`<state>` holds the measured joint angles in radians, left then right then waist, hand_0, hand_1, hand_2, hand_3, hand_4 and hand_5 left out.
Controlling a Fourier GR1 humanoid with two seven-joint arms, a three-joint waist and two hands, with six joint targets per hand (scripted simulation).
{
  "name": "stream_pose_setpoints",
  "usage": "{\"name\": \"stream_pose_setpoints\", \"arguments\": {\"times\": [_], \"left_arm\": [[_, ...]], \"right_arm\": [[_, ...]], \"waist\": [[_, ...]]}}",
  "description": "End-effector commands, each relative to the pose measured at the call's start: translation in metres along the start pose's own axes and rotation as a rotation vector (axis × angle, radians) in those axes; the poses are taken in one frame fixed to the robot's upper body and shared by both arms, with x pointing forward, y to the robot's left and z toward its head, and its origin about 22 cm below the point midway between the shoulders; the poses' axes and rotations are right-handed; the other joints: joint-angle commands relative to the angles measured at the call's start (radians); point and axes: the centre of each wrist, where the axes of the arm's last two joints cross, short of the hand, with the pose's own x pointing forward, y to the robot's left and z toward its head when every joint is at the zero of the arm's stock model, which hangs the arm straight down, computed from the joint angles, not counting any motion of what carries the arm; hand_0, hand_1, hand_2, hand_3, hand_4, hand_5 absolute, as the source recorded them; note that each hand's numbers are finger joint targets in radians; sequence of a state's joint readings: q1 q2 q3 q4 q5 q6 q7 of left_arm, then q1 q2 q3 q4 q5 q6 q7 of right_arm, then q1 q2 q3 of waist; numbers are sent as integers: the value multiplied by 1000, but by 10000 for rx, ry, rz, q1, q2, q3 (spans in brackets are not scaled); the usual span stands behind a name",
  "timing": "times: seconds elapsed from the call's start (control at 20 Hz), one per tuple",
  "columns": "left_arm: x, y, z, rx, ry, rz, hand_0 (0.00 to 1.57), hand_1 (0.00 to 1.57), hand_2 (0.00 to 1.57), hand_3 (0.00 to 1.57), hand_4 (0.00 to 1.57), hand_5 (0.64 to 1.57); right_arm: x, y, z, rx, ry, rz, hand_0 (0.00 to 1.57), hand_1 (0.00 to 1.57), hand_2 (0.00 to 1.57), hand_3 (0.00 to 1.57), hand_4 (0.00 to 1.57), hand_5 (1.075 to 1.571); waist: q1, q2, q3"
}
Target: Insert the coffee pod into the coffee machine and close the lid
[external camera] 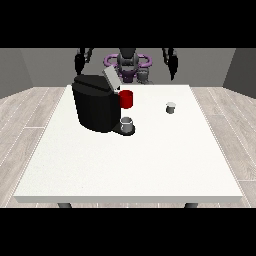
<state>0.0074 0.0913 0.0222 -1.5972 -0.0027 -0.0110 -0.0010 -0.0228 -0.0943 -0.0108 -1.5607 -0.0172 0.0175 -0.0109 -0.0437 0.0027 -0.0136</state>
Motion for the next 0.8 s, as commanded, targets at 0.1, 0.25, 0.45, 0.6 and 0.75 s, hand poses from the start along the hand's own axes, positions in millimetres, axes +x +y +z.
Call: {"name": "stream_pose_setpoints", "arguments": {"times": [0.1,0.25,0.45,0.6,0.75], "left_arm": [[9,45,-10,-949,-270,-1544,0,0,0,0,0,1571],[16,53,-3,-2497,-1151,-3097,0,0,0,0,0,1571],[25,91,-27,-2071,-1218,-4853,0,0,0,0,0,1571],[41,106,-40,-2102,-384,-5318,0,0,0,0,0,1571],[32,122,-52,-2108,383,-5503,0,0,0,0,0,1571]], "right_arm": [[-5,10,6,165,323,20,0,0,0,0,0,1571],[-8,-6,-3,-358,195,-92,0,0,0,0,0,1571],[14,10,-17,-1293,-1274,1243,0,0,0,0,0,1571],[-4,15,-6,-1194,-972,1578,0,0,0,0,0,1571],[26,38,-13,-1009,-767,1430,0,0,0,0,0,1571]], "waist": [[-13,-23,134],[489,184,139],[-425,1360,128],[-548,1077,138],[-922,1016,130]]}}
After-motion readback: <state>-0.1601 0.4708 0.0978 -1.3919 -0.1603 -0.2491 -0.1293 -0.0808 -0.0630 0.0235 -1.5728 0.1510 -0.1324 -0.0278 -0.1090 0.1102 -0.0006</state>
